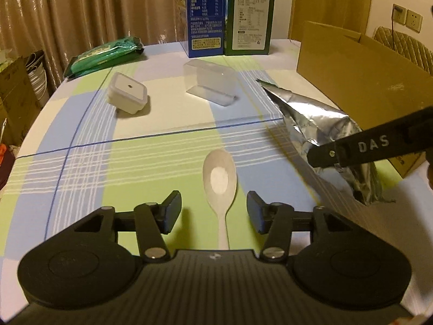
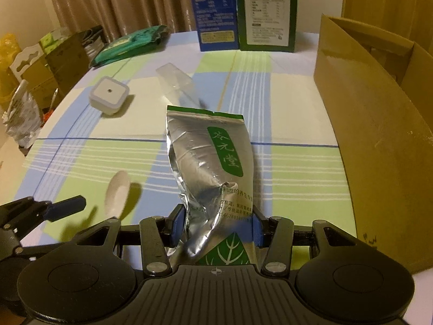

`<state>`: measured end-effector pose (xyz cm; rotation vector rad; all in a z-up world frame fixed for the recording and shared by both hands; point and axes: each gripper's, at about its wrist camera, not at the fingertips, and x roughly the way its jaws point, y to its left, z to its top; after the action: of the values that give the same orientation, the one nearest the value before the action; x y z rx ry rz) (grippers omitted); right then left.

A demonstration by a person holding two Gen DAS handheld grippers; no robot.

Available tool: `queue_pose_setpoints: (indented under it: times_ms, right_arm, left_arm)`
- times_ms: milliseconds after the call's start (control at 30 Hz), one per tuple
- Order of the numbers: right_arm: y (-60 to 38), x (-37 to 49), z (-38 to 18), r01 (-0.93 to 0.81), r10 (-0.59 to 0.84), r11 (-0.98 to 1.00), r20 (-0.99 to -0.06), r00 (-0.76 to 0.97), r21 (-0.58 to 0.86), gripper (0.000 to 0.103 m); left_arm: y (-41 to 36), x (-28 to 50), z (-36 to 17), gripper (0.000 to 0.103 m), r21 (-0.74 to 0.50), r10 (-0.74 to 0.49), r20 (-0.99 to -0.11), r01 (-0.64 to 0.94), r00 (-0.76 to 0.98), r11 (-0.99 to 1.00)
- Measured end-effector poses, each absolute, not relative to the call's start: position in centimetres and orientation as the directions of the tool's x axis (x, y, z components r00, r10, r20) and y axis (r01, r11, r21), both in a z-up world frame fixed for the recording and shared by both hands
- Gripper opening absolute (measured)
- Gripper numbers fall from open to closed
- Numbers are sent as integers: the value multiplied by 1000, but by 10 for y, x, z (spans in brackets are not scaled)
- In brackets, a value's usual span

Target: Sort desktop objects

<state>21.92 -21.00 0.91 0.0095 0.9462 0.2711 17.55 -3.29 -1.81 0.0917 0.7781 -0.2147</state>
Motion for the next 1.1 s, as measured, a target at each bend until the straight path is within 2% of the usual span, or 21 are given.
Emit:
queue_pose_setpoints:
  times_ms: [300,1100]
  right_arm:
    - [-210,225,8,-229,249,963,-799,548,143,46]
    - [-207,226,4,-239,251,961,-805,538,140,46]
  left_arm:
    - [-44,197,-27,48,-7,-176,-708,242,684,970]
    - [-43,204,-31,32,-17,-155,-714,205,683,979]
